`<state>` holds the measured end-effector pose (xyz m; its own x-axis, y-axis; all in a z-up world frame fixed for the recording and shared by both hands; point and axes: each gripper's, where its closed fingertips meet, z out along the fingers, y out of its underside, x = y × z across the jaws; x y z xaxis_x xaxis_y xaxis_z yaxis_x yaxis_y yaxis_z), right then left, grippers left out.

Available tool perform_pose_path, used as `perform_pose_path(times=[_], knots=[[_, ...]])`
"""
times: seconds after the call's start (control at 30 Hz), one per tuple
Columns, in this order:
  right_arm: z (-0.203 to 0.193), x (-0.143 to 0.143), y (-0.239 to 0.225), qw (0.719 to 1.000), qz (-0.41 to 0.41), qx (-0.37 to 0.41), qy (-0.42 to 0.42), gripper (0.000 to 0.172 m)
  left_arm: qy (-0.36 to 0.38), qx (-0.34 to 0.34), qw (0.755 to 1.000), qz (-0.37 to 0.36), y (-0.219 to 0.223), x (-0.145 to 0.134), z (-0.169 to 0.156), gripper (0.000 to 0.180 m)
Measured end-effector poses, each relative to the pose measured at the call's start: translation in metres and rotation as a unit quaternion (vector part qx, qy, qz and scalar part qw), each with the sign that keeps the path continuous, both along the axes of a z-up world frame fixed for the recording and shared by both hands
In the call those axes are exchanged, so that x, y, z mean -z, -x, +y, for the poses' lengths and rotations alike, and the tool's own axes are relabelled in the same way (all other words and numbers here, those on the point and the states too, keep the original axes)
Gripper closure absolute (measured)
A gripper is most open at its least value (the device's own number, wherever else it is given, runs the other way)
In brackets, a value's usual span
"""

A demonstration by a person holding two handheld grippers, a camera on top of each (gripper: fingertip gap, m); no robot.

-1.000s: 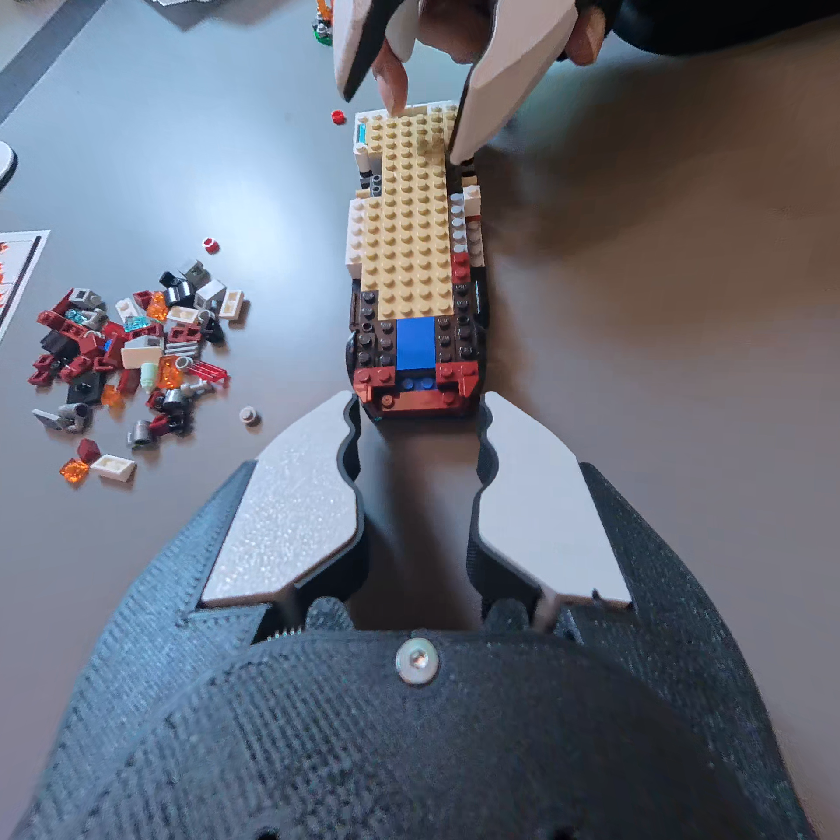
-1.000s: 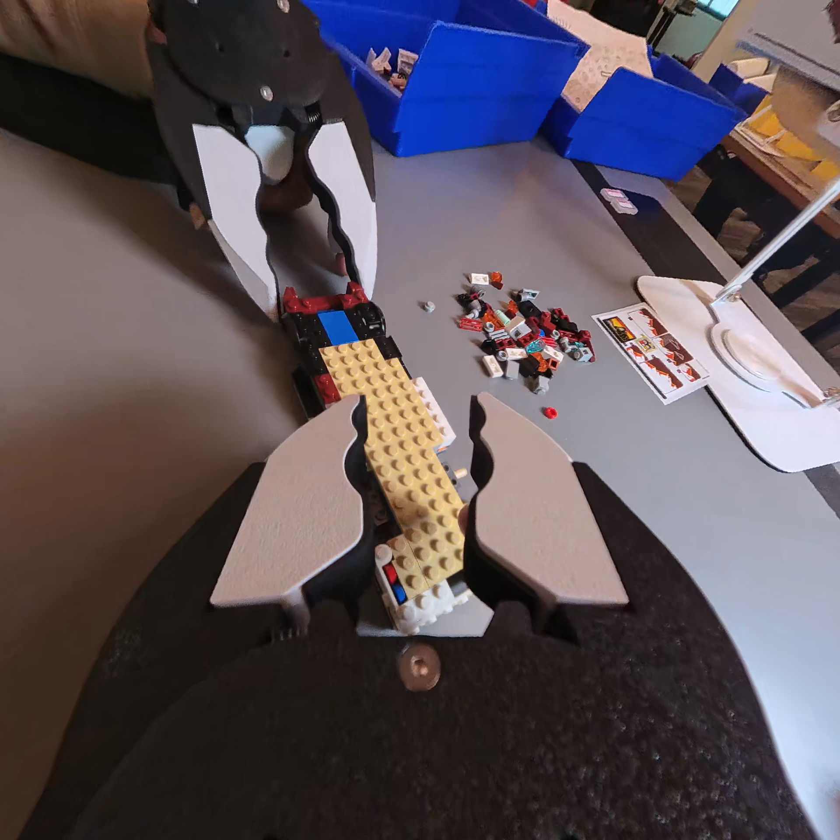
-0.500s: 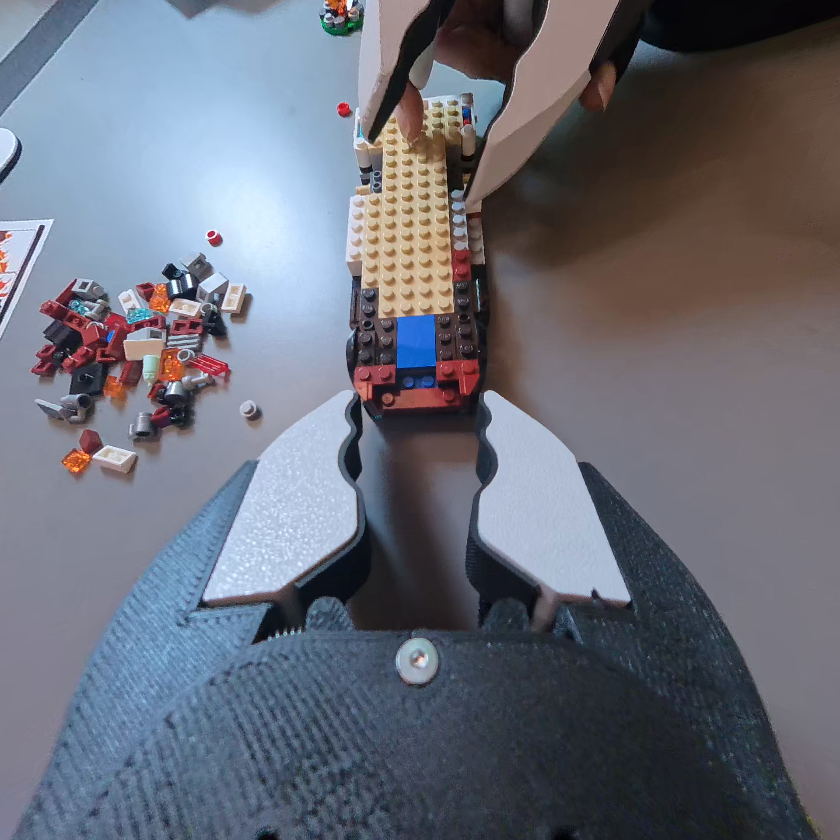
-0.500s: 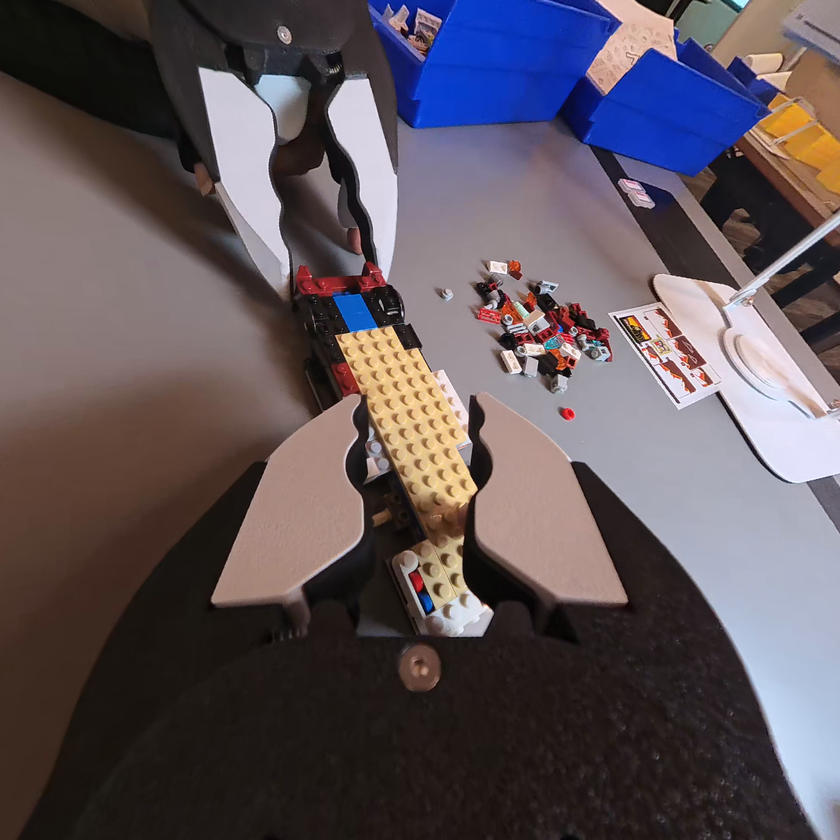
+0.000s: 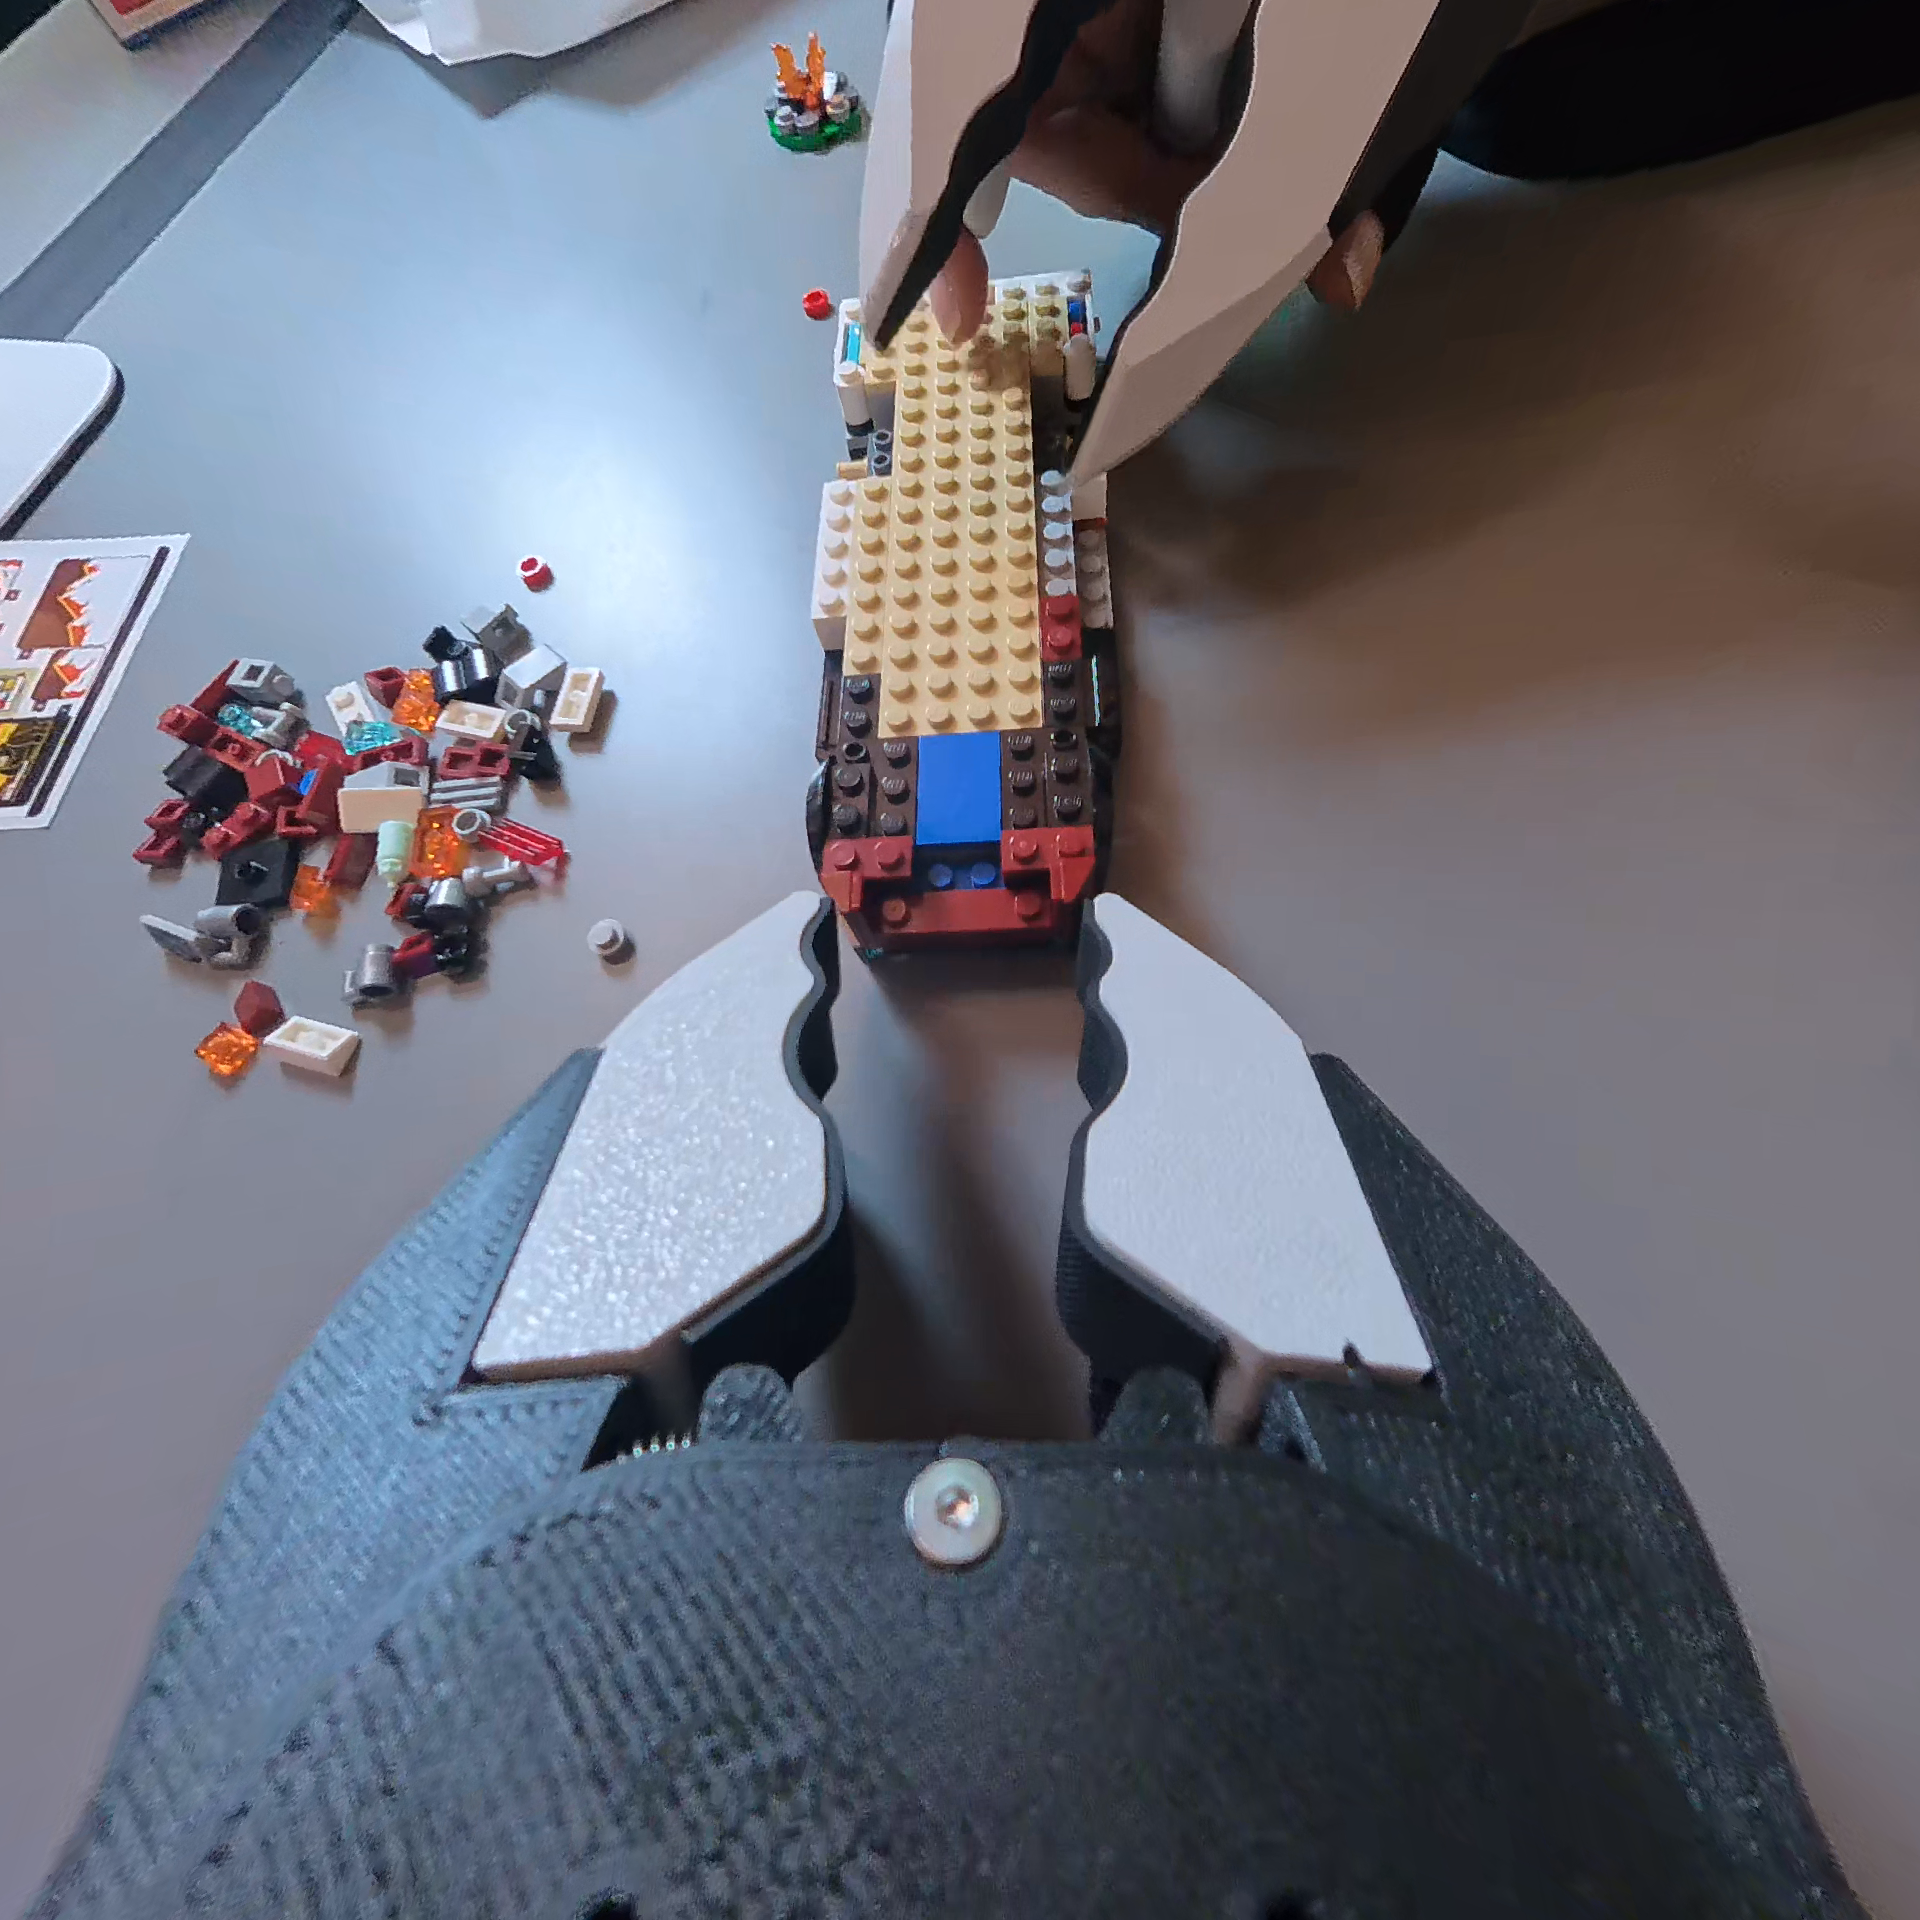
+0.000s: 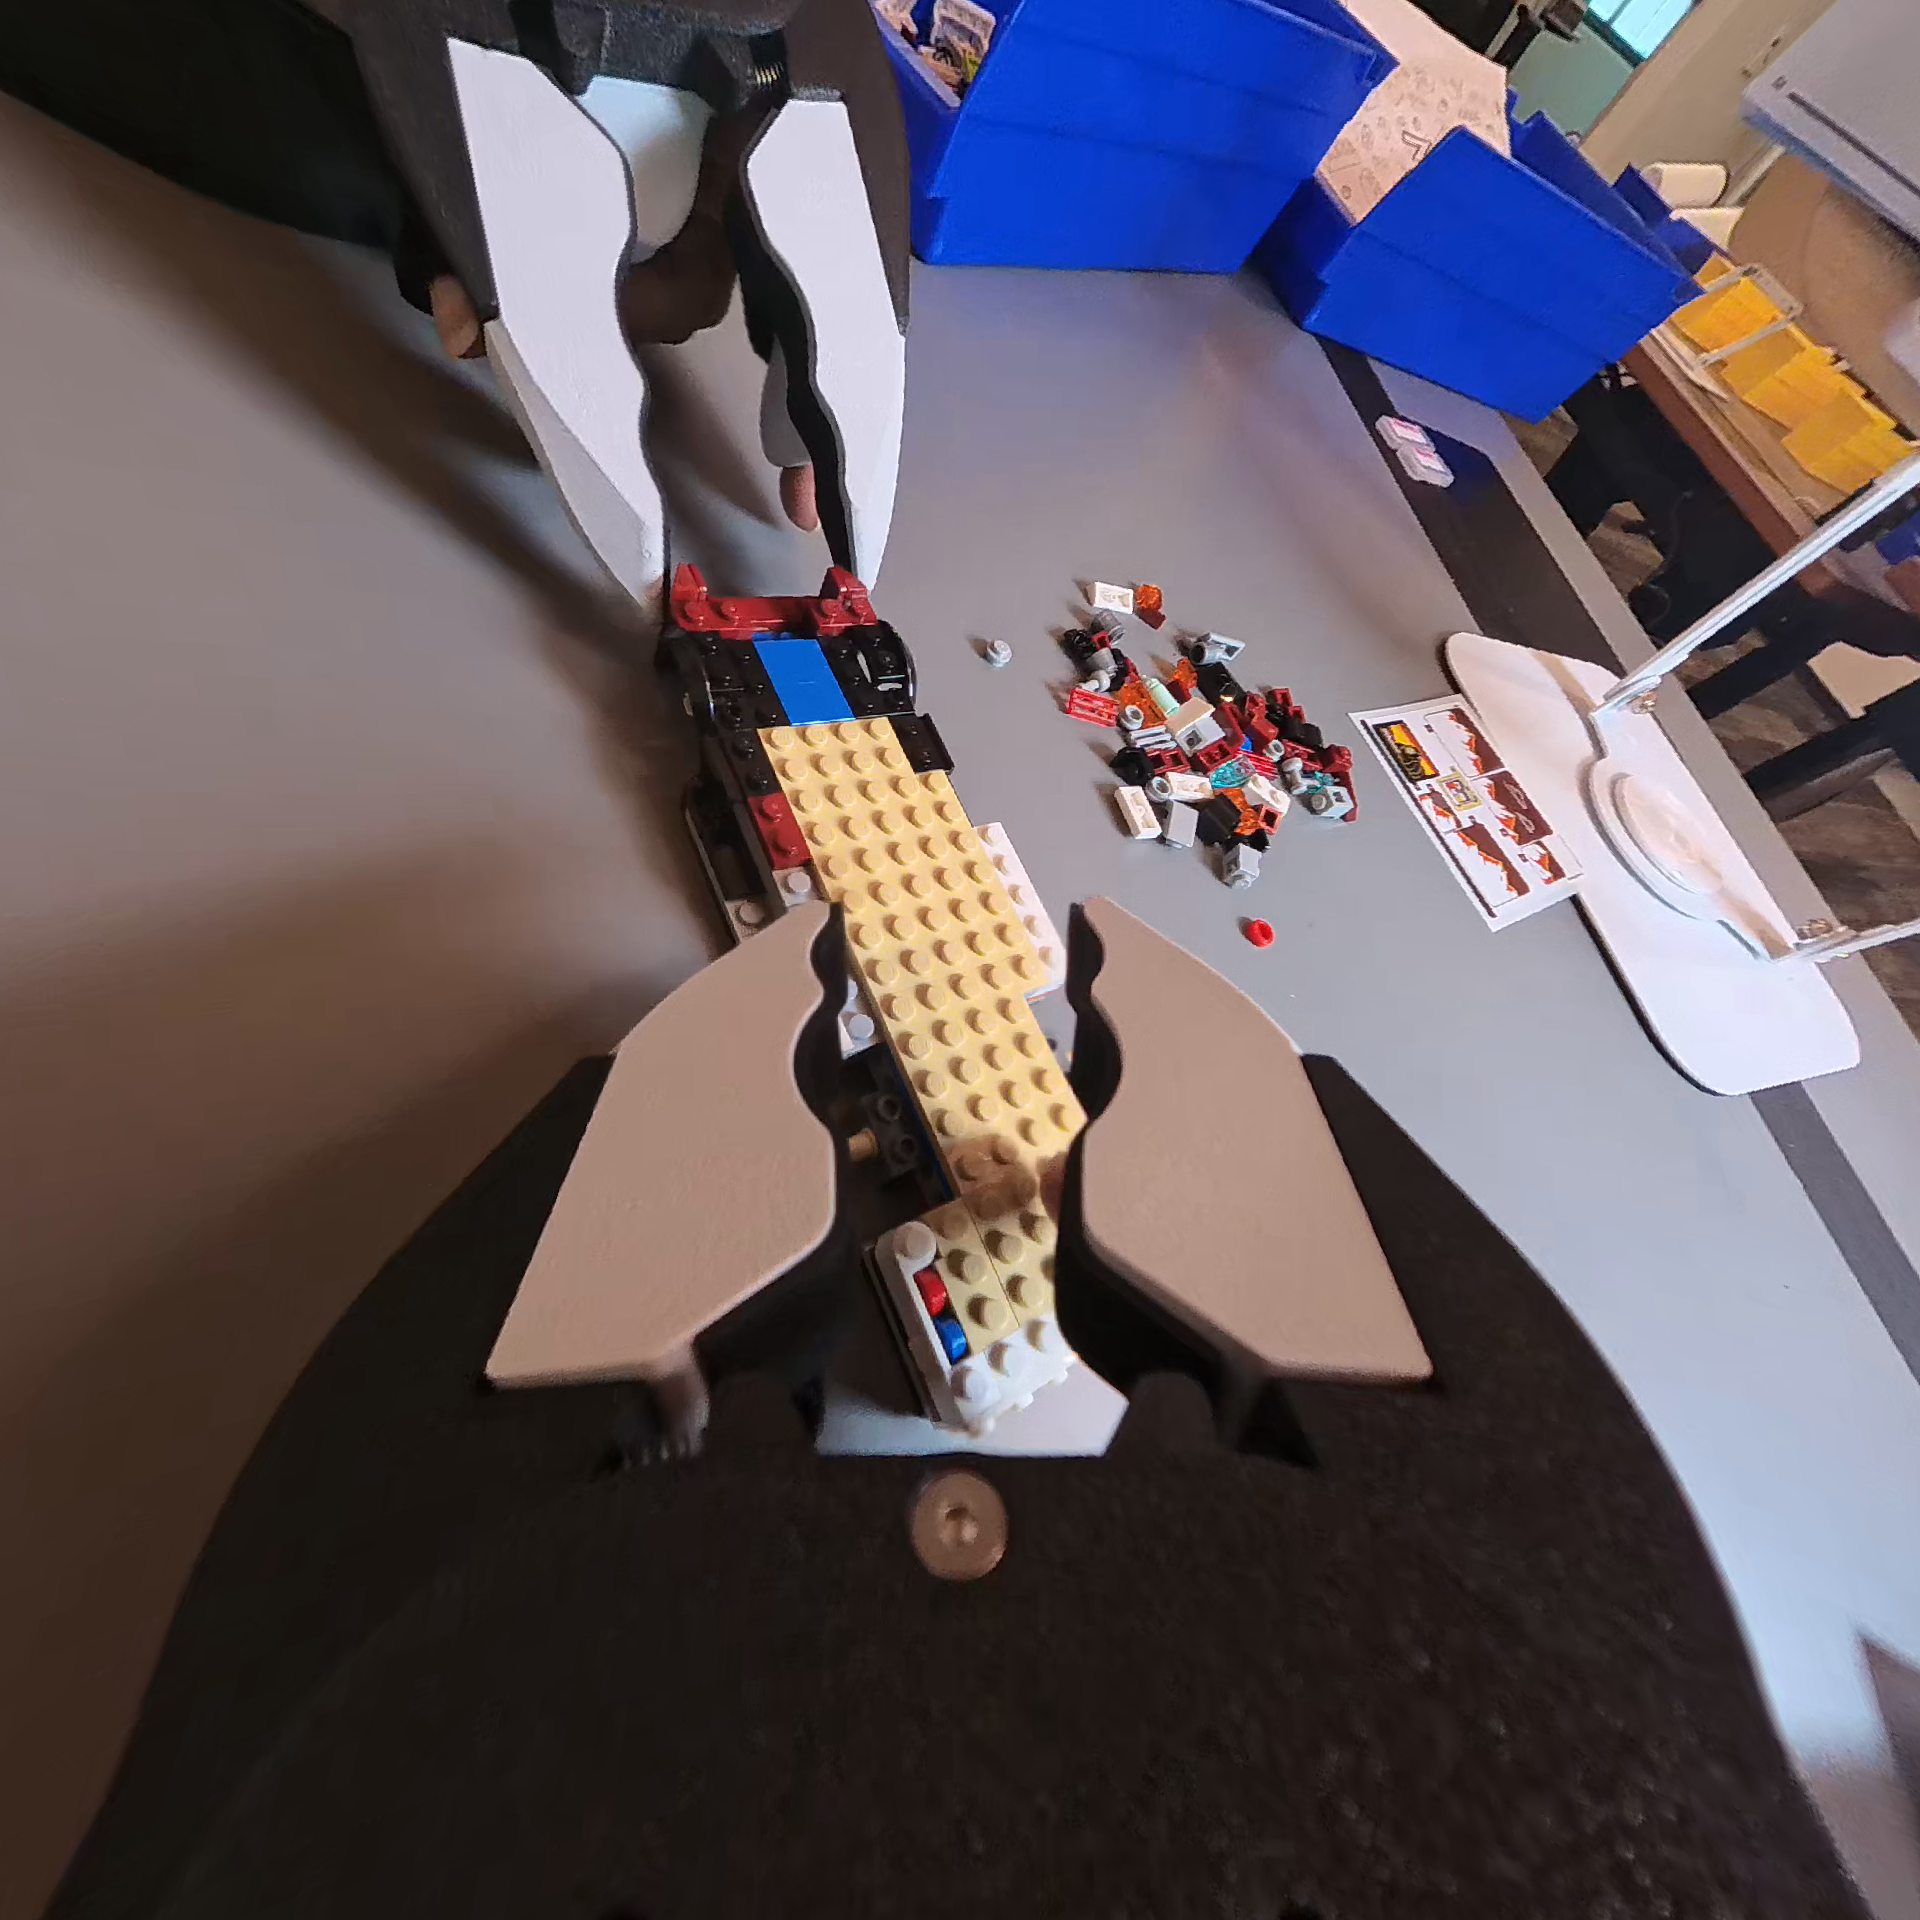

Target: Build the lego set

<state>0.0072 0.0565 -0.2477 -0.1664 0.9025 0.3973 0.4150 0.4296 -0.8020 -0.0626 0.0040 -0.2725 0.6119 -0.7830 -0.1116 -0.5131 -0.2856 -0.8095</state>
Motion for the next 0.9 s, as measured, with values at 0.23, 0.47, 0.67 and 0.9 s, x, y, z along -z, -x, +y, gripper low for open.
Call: perform_pose_path(times=[0.23, 0.47, 0.67, 0.9], knots=[[0.01, -0.015, -0.002, 0.998, 0.044, 0.018, 0.041, 0.132, -0.002, -0.048, 0.999, -0.012, 0.011, -0.001, 0.012, 0.137], [0.021, -0.03, -0.004, 0.992, 0.09, 0.042, 0.08, 0.132, -0.063, -0.049, 0.99, -0.119, 0.018, -0.045, 0.018, 0.133], [0.045, -0.053, -0.009, 0.971, 0.164, 0.088, 0.149, 0.132, -0.113, -0.11, 0.945, -0.286, 0.057, -0.101, 0.027, 0.152], [0.082, -0.081, -0.03, 0.92, 0.263, 0.149, 0.248, 0.132, -0.138, -0.161, 0.924, -0.319, 0.086, -0.112, 0.032, 0.166]])
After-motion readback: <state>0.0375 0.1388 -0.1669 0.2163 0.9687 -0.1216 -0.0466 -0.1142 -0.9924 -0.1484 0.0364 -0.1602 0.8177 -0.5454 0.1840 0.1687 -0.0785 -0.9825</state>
